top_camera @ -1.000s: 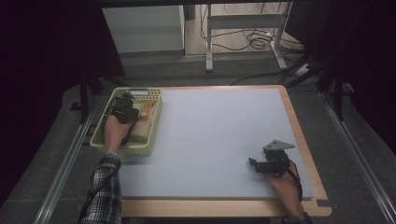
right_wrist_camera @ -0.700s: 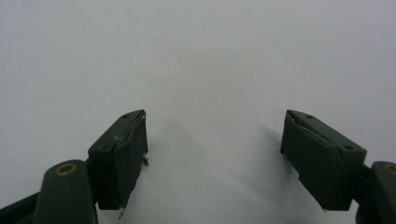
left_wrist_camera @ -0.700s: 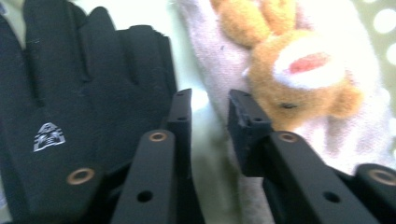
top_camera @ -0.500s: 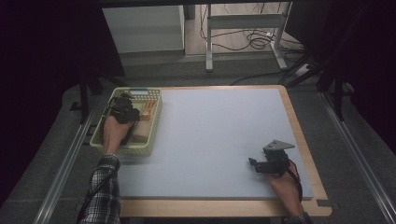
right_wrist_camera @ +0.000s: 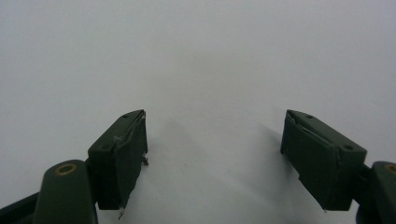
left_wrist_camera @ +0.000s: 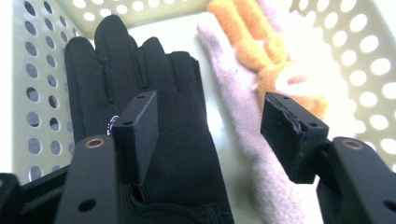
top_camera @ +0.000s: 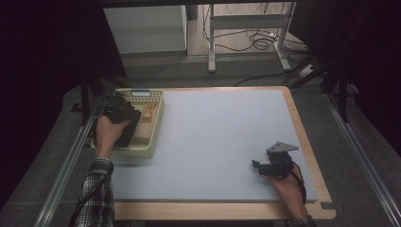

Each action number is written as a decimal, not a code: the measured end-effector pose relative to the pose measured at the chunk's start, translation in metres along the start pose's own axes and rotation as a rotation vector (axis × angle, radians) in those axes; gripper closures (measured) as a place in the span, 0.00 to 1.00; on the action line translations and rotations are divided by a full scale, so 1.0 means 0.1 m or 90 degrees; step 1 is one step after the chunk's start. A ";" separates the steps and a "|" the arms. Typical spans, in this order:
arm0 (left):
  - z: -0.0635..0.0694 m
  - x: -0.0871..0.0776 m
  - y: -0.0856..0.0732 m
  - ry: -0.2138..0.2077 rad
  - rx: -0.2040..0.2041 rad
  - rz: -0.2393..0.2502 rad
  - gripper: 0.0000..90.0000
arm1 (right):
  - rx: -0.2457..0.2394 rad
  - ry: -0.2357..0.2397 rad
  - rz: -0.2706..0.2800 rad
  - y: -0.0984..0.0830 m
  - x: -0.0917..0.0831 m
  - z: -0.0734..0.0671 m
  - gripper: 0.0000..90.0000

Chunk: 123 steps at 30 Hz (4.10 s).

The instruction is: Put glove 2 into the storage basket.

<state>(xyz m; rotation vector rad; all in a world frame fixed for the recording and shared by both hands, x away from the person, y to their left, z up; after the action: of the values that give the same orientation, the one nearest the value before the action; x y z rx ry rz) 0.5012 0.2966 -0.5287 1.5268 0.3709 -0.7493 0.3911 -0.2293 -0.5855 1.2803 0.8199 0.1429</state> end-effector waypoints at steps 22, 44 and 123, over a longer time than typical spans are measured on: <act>-0.05 -0.26 -0.18 -0.029 -0.015 0.052 0.21 | -0.001 -0.001 0.000 0.00 0.00 0.00 0.25; 0.30 -0.47 -0.16 -0.116 -0.019 0.102 0.10 | -0.001 -0.002 -0.002 0.00 0.00 0.00 0.24; 2.40 -0.17 -1.33 -0.323 0.247 0.082 0.00 | -0.002 -0.004 -0.002 0.00 0.00 0.00 0.24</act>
<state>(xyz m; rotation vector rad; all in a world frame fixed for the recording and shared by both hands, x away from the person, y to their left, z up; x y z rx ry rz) 0.3478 0.0822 -0.6064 1.6288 -0.2637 -1.1135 0.3910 -0.2295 -0.5855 1.2760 0.8161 0.1379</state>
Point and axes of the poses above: each handheld gripper's, and its own axes: x roughly forward along the jaws, y roughly out of its top, z roughly to its right, the point moved 8 cm from there along x, roughly forward along the jaws, and after that the axes turned 15 degrees about z, right-handed, at the moved point
